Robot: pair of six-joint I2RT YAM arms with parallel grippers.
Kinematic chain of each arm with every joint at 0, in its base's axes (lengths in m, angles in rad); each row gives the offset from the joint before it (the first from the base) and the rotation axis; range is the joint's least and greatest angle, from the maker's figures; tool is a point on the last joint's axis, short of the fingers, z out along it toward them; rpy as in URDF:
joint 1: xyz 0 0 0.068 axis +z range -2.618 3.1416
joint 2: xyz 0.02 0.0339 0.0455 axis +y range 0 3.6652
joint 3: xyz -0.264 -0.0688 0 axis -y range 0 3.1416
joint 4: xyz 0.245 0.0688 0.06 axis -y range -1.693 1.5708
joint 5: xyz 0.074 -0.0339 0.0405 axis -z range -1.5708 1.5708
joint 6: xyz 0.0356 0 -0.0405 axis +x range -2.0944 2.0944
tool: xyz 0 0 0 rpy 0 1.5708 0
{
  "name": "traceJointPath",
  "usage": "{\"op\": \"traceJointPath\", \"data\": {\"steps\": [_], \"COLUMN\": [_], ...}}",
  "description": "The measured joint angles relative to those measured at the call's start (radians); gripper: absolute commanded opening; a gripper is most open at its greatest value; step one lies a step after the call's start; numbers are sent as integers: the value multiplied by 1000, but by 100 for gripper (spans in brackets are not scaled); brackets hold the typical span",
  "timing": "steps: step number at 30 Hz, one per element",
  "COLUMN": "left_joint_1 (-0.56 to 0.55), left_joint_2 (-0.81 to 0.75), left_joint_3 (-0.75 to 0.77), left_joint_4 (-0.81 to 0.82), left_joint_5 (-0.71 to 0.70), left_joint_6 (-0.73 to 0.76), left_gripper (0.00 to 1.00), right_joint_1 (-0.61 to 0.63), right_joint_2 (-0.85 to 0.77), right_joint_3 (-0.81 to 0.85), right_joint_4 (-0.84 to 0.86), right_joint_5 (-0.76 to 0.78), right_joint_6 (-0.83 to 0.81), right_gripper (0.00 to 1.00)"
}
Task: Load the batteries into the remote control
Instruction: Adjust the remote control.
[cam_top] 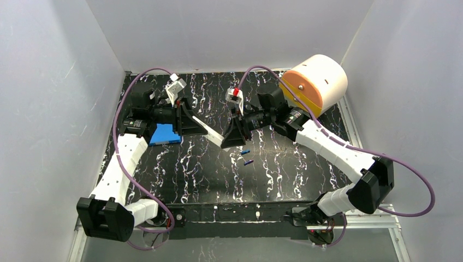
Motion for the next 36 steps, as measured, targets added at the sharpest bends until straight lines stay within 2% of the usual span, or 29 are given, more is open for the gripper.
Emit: {"op": "traceJointPath", "data": {"steps": [6, 13, 17, 19, 21, 25, 30, 34, 36], "left_joint_1": [0, 0, 0, 0, 0, 0, 0, 0, 0], "left_joint_2": [0, 0, 0, 0, 0, 2, 4, 4, 4], "left_joint_3": [0, 0, 0, 0, 0, 8, 27, 28, 28], "left_joint_4": [-27, -59, -75, -87, -102, -125, -114, -83, -66], "left_joint_5": [0, 0, 0, 0, -2, -14, -25, -38, -42], "left_joint_6": [31, 52, 65, 71, 75, 79, 65, 36, 24], "left_gripper": [47, 53, 69, 75, 76, 72, 55, 51, 46], "right_joint_1": [-3, -11, -13, -19, -24, -31, -31, -30, -30], "right_joint_2": [-2, -3, -10, -17, -25, -42, -44, -44, -45], "right_joint_3": [2, 3, 2, -2, -7, -26, -42, -42, -42], "right_joint_4": [-14, -26, -24, -11, 2, 25, 34, 48, 56], "right_joint_5": [2, 19, 37, 52, 56, 54, 47, 39, 40], "right_joint_6": [-8, -12, -8, -5, -3, 8, 14, 16, 22], "right_gripper": [19, 18, 18, 18, 17, 18, 18, 17, 17]}}
